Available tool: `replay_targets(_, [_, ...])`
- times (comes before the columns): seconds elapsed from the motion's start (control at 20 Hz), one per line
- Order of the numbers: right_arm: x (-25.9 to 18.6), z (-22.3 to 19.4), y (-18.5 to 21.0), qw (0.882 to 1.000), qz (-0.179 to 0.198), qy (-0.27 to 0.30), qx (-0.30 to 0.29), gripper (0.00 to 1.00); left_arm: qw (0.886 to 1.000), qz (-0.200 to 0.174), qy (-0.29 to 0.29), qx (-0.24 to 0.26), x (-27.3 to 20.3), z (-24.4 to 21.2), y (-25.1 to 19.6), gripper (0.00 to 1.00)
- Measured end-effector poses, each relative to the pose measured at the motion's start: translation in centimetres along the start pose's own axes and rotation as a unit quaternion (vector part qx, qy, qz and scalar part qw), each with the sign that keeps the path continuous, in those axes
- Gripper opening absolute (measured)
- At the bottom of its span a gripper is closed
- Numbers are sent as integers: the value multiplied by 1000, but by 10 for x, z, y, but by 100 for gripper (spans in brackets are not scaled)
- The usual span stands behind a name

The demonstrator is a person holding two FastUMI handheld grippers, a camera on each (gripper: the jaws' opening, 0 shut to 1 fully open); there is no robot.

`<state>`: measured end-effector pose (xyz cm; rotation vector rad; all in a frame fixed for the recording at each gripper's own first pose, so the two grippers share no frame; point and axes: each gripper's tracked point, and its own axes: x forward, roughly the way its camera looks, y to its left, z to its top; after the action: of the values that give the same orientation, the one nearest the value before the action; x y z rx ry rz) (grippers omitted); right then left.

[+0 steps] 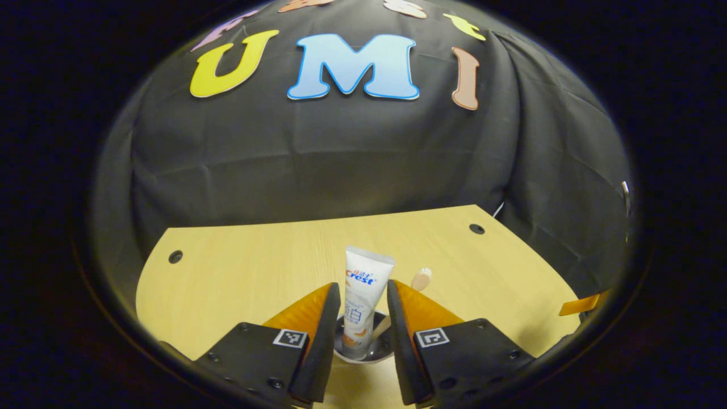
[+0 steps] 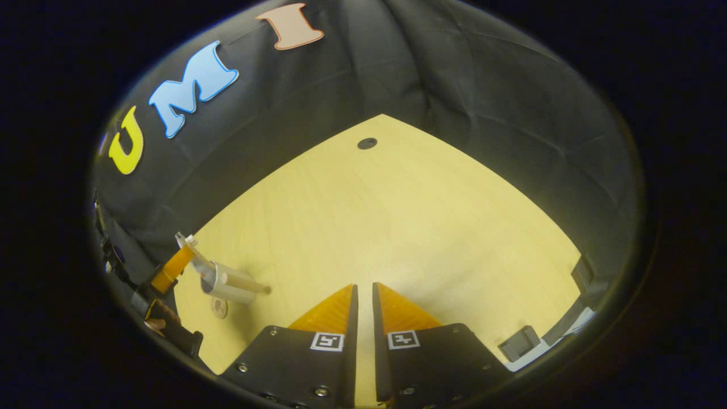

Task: Put the toothbrush and toothpaste on the desktop into the cup, then pick up the cup and place it on the coaster on the desktop.

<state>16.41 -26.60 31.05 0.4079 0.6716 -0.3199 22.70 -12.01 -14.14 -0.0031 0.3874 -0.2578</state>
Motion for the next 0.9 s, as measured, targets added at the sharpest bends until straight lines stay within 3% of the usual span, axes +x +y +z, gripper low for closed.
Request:
replay_targets(0.3, [4,-6,47,996,51,17,-68,14,1000,6,-10,-21,-40,3,9,55])
replay_targets(0.4, [6,-9,67,993,75,31,-91,17,999,-9,-4,-34,-56,-2,8,55])
replay_targets(0.45, [10,-10,73,990,81,38,-105,21,999,-7,1,-38,-63,-7,12,57])
replay_targets(0.5, [11,-11,82,988,90,44,-120,18,999,-1,1,-40,-70,-9,18,61])
replay_targets(0.7, [19,-21,116,972,131,78,-180,27,999,16,11,-45,-97,-27,37,67])
replay_targets(0.85, [28,-19,130,952,139,96,-256,52,998,30,20,-58,-116,-39,51,74])
replay_targets(0.9, [31,-18,135,943,142,100,-283,52,997,33,25,-65,-121,-44,55,75])
